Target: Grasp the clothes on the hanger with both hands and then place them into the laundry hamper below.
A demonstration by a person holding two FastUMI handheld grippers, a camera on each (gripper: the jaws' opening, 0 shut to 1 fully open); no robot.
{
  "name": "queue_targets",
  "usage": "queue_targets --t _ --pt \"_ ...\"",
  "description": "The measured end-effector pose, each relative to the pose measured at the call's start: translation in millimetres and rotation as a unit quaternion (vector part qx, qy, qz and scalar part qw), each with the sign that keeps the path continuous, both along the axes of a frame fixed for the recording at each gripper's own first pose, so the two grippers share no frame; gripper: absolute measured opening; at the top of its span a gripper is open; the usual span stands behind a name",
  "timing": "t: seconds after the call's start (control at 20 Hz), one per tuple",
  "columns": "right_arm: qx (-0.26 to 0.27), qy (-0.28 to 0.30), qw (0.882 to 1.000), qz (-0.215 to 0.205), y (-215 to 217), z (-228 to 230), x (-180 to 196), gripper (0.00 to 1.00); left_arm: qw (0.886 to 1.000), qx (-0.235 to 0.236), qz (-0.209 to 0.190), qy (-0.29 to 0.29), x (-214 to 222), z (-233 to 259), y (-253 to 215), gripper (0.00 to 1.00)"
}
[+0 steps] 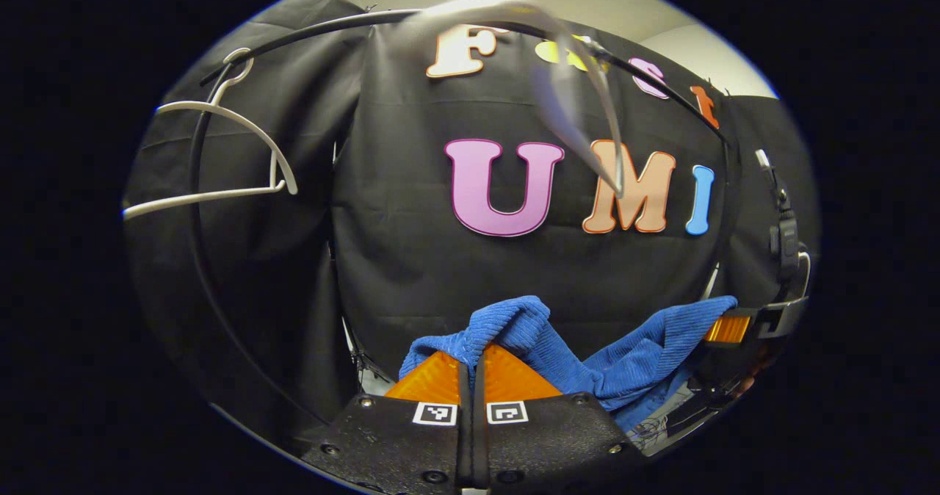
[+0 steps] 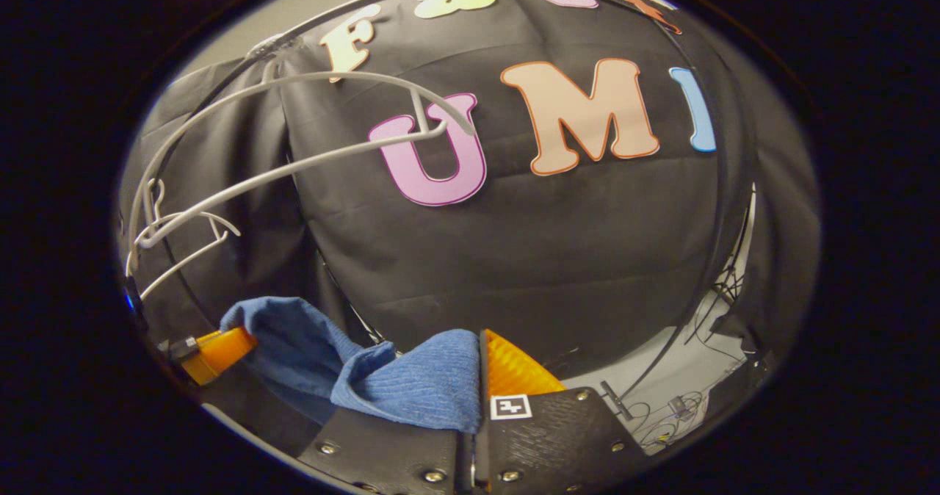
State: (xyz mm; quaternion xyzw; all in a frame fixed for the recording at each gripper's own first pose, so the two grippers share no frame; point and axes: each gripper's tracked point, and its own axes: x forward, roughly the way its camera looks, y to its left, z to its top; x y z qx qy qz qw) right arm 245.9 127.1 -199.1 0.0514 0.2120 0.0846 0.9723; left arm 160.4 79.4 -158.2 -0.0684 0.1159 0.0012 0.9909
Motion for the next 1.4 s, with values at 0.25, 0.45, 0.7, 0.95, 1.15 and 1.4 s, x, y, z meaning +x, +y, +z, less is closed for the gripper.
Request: queue_targets --t 0.25,0.45,0.7,0.95,1.15,1.4 --pt "-0.002 -0.003 1.000 -0.009 -5.9 8.8 -25.5 0.05 1.000 0.002 -0.027 -0.001 -16.3 -9.4 -30.2 0.01" --pt "0.006 -0.020 1.000 -0.010 -5.8 28.0 -37.6 0.05 0.999 0.003 -0.035 -0.009 -16.9 5.3 -54.1 0.01" --pt "0.015 -0.044 0.999 -0.010 -10.7 57.4 -38.5 0.05 0.998 0.003 -0.052 -0.020 -7.7 40.5 -87.2 0.01" --pt "0.036 -0.071 0.997 0.001 -6.6 93.8 -23.9 0.05 0.997 0.008 -0.063 -0.050 9.1 76.1 -112.3 0.01" --pt "0.042 -0.105 0.993 0.020 1.0 129.4 -10.1 0.05 0.995 0.003 -0.057 -0.077 29.3 112.5 -120.8 0.02" --pt "0.064 -0.116 0.991 0.029 -0.4 152.4 10.3 0.07 0.995 0.003 -0.042 -0.095 48.8 137.9 -121.0 0.02"
